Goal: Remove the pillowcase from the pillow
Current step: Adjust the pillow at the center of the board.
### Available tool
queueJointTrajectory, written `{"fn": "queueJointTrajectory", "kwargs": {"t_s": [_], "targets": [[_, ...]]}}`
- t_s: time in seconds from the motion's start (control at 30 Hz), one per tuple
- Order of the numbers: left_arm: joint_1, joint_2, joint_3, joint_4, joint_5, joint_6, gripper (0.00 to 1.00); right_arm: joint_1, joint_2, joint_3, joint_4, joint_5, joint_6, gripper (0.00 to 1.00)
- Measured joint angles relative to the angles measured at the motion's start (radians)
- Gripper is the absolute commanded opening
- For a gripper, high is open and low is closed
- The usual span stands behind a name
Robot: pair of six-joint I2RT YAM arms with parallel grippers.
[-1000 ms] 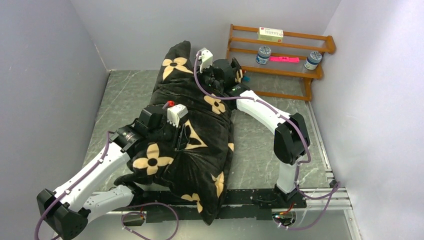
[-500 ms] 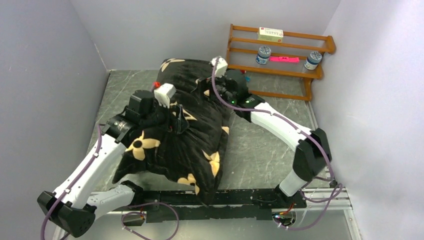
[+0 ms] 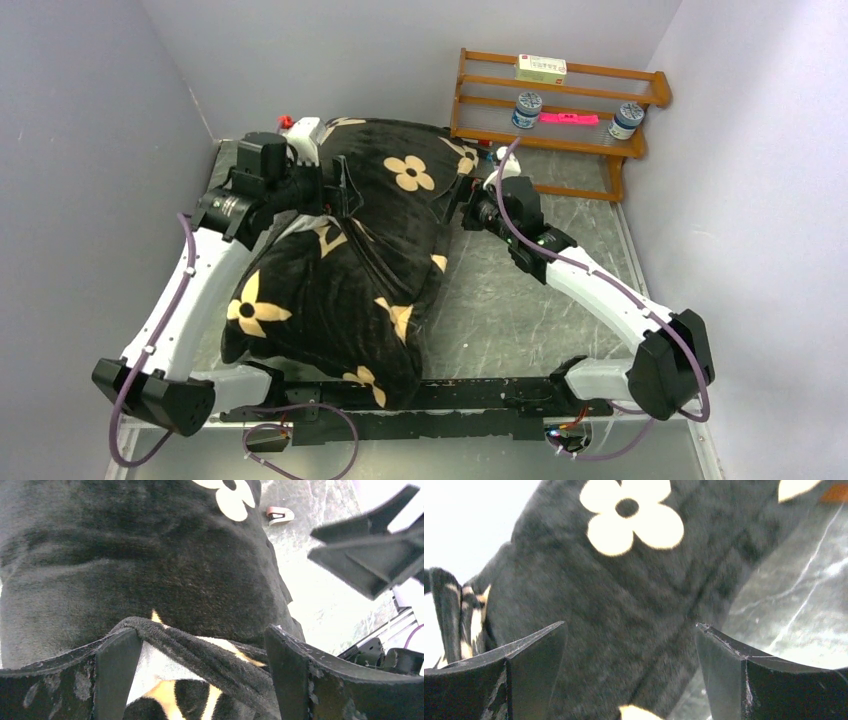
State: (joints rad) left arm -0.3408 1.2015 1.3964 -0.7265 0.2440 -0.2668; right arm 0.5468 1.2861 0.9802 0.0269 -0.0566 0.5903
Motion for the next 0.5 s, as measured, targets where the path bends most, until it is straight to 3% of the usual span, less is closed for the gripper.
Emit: {"fn": "queueJointTrajectory", "kwargs": {"t_s": [0.2,0.5], "targets": [[0.070,0.085,0.090,-0.073,0.057,-0.024,0.94,0.001,-0.056,-0.090,-0.021,-0.001,0.117,1.00],[0.072,-0.024,0.215,-0.150,-0.017,-0.002,0.96,0.001,-0.077,-0.112,-0.022,-0.003,0.159,1.00]]}}
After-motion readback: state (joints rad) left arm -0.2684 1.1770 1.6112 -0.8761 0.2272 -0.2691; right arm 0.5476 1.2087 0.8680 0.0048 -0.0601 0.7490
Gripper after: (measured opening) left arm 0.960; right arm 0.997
